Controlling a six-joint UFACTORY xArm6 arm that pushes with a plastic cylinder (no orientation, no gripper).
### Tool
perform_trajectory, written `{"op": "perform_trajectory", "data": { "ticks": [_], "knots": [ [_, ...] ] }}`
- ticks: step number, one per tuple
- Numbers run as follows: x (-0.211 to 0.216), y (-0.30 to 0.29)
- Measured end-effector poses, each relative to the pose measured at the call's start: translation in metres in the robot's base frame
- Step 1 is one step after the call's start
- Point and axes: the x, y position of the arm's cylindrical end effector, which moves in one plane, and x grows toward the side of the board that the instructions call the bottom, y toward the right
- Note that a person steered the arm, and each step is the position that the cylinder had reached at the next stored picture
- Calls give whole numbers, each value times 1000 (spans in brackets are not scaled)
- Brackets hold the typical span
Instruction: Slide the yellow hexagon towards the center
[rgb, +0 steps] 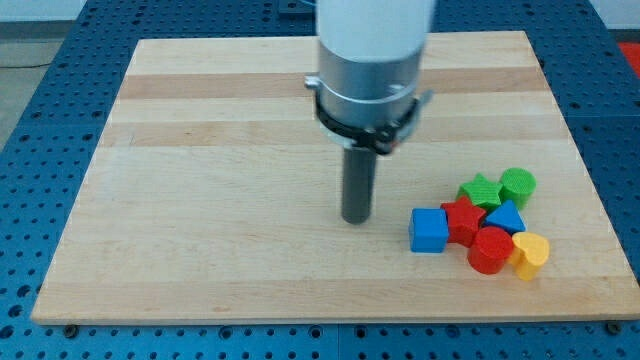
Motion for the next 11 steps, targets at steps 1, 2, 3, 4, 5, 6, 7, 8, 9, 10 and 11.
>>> {"op": "perform_trajectory", "data": {
  "ticks": [1, 2, 3, 4, 5, 6, 7, 8, 9, 10, 11],
  "knots": [
    [-58, -28],
    [-136, -45],
    [-207, -47],
    [-257, -20],
    [-258, 28],
    [-239, 34],
    [-215, 34],
    [-190, 34],
    [-159, 34],
    [-124, 25],
    [-112, 12]
  ]
}}
